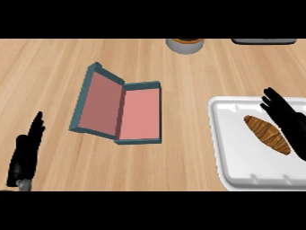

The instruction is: Pick the croissant from the tray and place it in the cardboard box

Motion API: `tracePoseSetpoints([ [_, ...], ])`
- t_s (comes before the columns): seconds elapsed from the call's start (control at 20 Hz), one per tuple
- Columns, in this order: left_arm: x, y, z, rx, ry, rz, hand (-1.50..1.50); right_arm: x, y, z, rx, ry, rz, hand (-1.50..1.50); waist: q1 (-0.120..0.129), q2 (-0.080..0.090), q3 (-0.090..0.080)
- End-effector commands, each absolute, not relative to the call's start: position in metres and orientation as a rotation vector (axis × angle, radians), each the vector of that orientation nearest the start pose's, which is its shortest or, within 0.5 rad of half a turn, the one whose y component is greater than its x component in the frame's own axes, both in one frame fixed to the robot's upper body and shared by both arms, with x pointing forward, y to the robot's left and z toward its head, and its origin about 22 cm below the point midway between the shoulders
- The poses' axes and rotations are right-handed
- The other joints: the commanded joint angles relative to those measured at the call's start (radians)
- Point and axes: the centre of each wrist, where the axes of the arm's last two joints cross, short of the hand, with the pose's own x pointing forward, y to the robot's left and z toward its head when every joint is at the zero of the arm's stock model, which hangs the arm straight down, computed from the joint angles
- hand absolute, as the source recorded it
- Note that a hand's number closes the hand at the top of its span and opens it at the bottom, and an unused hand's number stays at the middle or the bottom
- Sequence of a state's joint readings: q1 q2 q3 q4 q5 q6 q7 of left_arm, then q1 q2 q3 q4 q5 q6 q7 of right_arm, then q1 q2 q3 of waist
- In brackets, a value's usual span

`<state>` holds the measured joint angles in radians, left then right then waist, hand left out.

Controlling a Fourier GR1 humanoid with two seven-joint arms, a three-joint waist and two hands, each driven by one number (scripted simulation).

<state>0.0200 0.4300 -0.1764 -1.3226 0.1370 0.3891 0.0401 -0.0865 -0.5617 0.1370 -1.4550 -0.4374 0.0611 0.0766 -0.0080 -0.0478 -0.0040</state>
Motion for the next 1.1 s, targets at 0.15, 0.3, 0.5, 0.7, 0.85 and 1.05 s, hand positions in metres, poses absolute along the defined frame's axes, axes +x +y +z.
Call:
tracePoseSetpoints([
  [0.15,0.256,0.337,0.009,0.615,-1.401,-0.154,0.0,0.283,-0.337,0.068,0.475,-1.505,0.547,-1.5,0.041,0.054,0.012],
  [0.3,0.245,0.333,-0.007,0.591,-1.36,-0.193,0.0,0.3,-0.318,0.161,0.301,-1.772,0.978,-1.5,0.074,-0.022,0.002],
  [0.5,0.26,0.336,0.011,0.61,-1.404,-0.216,0.0,0.29,-0.346,0.114,0.52,-1.621,1.103,-1.5,0.05,0.072,0.022],
  [0.7,0.264,0.335,0.016,0.602,-1.424,-0.221,0.0,0.292,-0.374,0.087,0.768,-1.697,0.907,-1.5,0.064,0.081,0.022],
  [0.85,0.267,0.338,0.021,0.596,-1.443,-0.246,0.0,0.301,-0.377,0.098,0.757,-1.73,0.961,-1.5,0.081,0.081,0.021],
  [1.05,0.27,0.329,0.018,0.586,-1.432,-0.238,0.0,0.313,-0.377,0.142,0.577,-1.817,1.155,-1.5,0.083,0.078,0.02],
])
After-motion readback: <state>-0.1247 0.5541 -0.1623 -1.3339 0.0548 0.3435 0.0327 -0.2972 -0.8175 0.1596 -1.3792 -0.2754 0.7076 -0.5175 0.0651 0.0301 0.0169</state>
